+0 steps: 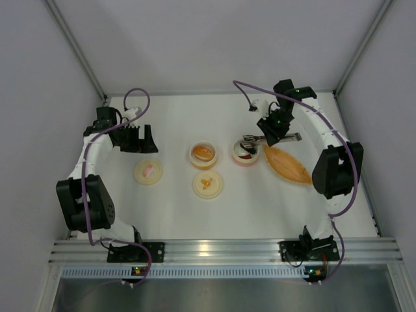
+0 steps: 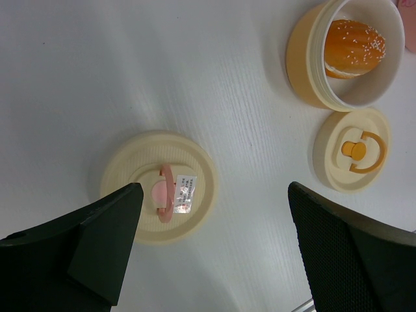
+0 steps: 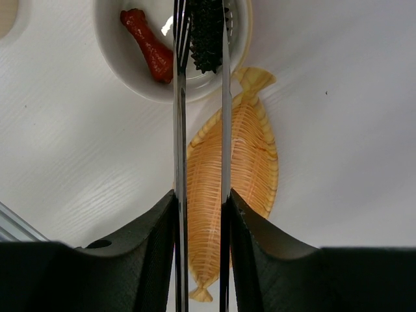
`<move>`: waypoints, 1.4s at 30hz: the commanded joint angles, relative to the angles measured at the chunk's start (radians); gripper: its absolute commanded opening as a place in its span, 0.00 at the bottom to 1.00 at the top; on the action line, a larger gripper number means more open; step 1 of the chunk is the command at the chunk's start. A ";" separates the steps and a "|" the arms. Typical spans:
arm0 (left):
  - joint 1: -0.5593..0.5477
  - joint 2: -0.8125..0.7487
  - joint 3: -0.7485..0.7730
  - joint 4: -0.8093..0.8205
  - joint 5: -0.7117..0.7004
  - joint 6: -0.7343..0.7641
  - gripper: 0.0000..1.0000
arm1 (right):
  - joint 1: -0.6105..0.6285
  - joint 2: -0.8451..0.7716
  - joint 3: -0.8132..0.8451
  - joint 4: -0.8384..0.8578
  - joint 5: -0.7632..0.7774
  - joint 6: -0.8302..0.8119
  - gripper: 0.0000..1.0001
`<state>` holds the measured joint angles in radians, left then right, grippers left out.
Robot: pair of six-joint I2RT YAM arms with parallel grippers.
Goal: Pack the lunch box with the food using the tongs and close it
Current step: Place the fake food in the packing box, then place the clamp at the center of the board.
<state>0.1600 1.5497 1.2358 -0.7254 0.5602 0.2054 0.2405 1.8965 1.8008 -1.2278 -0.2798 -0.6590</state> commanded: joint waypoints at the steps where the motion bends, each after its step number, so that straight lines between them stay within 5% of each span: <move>1: 0.001 0.006 0.008 0.030 0.010 0.014 0.98 | 0.020 -0.022 0.051 0.014 -0.021 0.001 0.35; 15: 0.001 -0.022 0.050 -0.006 0.021 0.012 0.98 | -0.062 -0.142 0.101 -0.081 -0.150 0.044 0.32; 24: 0.000 -0.037 0.068 -0.023 0.015 0.012 0.98 | -0.417 -0.183 0.003 -0.053 -0.188 0.018 0.30; 31: 0.000 -0.008 0.080 -0.008 0.027 -0.032 0.98 | -0.667 -0.093 -0.061 0.057 -0.127 0.079 0.28; 42: 0.001 0.020 0.083 -0.002 0.015 -0.032 0.98 | -0.684 0.004 -0.296 0.370 -0.058 0.194 0.26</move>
<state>0.1600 1.5665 1.2945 -0.7341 0.5671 0.1715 -0.4461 1.8900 1.5455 -1.0203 -0.3687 -0.5137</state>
